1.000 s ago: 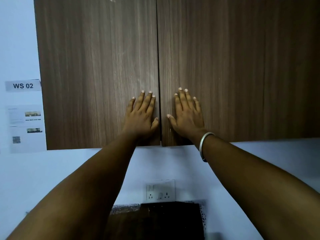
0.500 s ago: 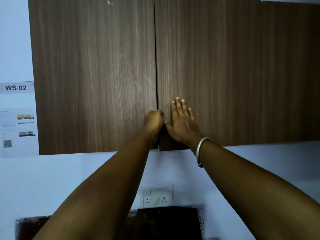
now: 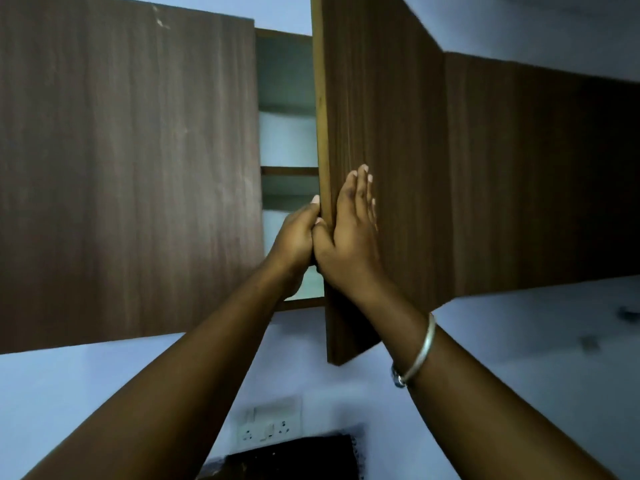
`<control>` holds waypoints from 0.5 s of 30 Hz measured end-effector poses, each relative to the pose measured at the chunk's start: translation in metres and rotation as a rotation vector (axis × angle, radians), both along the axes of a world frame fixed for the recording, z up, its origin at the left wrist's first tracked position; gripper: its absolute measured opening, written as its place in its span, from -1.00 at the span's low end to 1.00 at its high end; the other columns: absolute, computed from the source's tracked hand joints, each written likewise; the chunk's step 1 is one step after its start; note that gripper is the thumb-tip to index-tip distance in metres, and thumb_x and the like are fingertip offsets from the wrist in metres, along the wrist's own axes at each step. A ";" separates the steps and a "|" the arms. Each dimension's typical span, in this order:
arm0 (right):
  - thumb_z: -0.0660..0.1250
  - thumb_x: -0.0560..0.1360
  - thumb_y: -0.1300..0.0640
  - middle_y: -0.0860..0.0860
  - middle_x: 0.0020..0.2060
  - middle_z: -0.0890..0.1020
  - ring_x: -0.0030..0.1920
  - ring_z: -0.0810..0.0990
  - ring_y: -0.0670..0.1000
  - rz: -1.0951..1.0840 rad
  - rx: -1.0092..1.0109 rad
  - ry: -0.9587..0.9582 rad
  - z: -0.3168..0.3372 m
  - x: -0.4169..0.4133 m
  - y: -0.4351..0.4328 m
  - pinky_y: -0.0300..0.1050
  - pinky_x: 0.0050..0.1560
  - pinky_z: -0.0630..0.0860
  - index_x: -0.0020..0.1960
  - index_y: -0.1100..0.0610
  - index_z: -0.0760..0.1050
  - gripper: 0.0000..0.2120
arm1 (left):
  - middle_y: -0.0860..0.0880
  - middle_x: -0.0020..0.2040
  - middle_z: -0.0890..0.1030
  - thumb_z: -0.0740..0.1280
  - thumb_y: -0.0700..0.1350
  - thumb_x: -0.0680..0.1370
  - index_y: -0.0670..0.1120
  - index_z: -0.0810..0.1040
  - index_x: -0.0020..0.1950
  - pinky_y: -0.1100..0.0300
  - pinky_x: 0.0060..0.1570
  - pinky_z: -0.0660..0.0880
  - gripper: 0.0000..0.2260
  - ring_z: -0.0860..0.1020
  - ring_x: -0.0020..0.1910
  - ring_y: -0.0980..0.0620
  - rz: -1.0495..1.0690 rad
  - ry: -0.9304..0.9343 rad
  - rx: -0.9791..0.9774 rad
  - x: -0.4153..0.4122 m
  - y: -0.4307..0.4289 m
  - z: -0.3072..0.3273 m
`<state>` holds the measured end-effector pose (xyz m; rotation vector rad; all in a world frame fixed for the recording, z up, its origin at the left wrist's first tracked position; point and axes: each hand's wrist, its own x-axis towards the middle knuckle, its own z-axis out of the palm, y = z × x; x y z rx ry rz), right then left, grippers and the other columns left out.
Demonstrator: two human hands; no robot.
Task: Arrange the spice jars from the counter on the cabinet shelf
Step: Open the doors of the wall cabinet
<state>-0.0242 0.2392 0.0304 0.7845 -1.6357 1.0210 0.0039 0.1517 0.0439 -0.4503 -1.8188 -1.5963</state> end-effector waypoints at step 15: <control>0.34 0.62 0.01 -0.12 -0.26 0.63 -0.27 0.65 -0.19 -0.246 -0.247 -0.051 -0.003 0.059 0.246 -0.47 -0.35 0.50 0.08 0.02 0.57 -0.89 | 0.02 -0.46 0.52 0.18 0.17 0.64 -0.05 0.55 -0.31 0.09 -0.40 0.45 -0.56 0.51 -0.43 0.00 -0.345 0.352 -0.236 -0.025 0.230 0.001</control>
